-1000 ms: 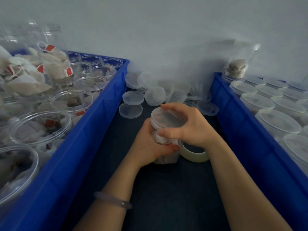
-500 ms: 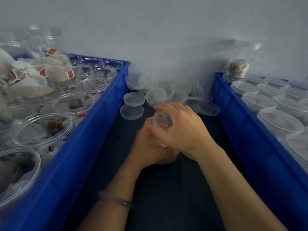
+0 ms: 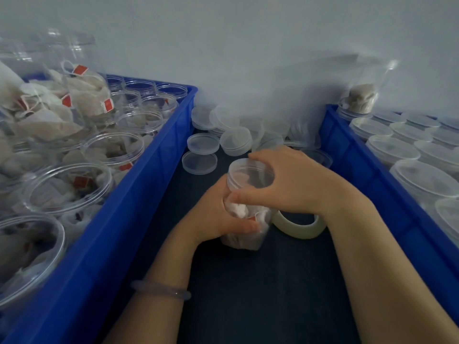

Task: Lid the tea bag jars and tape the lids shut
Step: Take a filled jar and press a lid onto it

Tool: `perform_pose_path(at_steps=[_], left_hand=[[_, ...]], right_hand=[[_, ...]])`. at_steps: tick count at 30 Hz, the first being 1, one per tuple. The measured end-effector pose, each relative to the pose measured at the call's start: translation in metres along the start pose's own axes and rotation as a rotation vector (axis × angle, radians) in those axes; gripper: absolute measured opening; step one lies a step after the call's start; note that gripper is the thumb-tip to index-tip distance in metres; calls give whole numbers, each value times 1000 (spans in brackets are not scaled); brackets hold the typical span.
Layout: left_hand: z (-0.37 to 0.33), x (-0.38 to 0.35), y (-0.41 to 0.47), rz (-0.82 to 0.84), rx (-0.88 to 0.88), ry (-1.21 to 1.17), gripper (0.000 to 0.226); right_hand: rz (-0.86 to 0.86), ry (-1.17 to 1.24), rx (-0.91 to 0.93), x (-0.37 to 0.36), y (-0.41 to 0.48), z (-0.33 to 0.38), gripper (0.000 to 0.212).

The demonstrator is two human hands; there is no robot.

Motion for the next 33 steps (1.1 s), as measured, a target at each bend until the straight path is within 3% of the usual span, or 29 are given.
perform_pose_path(at_steps=[2,5,7,9,12,13,15,17,19,21,22,24,26,28,30,32,33], left_hand=[[2,-2,-2,57,15,-34,91],[5,-8,-4,140,45,-85,92],[5,-11,-5,156,56,-89,93],[4,-10,-4,110,45,-73,91],[-5,0,2,-185,7,37,78],[-10,2,2,-300,-21,110,72],[-15,3,2,-402,-66,195,68],[-8,6,0,-330,-47,141,73],[-3,7,-2,-178,-19,118,82],[-2,3,-3,-107,-23,122,87],[-1,2,-1,-137,-21,114,85],[2,3,4,-271,-4,115,82],[7,6,7,-404,35,163,81],[10,9,6,-493,45,195,82],[8,16,5,-543,-13,166,82],[15,34,3,-590,-24,-23,83],[19,40,5,-572,2,-87,85]], right_hand=[[54,173,147,-3,-1,7,78],[191,523,231,-11,-5,4,82],[235,611,250,-14,-8,4,81],[210,579,212,-13,-6,0,78],[-107,243,-57,-1,0,-12,76],[-199,74,-189,2,-3,-12,86],[-202,-163,-305,-2,-9,-9,111],[-144,-119,-233,0,-8,-11,109],[10,83,-75,3,-7,-11,91],[86,378,58,-4,-4,-2,89],[33,485,94,-6,0,1,81],[-231,527,84,-6,10,-4,65],[-449,444,36,-6,13,-8,69],[-505,378,44,-7,19,-5,76],[-502,487,29,-10,18,-17,78],[-533,601,-106,-17,4,-53,70],[-484,540,-202,-26,-6,-72,67]])
Point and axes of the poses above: each hand's wrist, its own y-axis towards the middle knuckle, its own x-axis out of the back of the hand, z = x × y, the point moved 9 cm from there along y, towards the middle knuckle, and after that the axes turned 8 degrees about x, right-handed, at the moved point
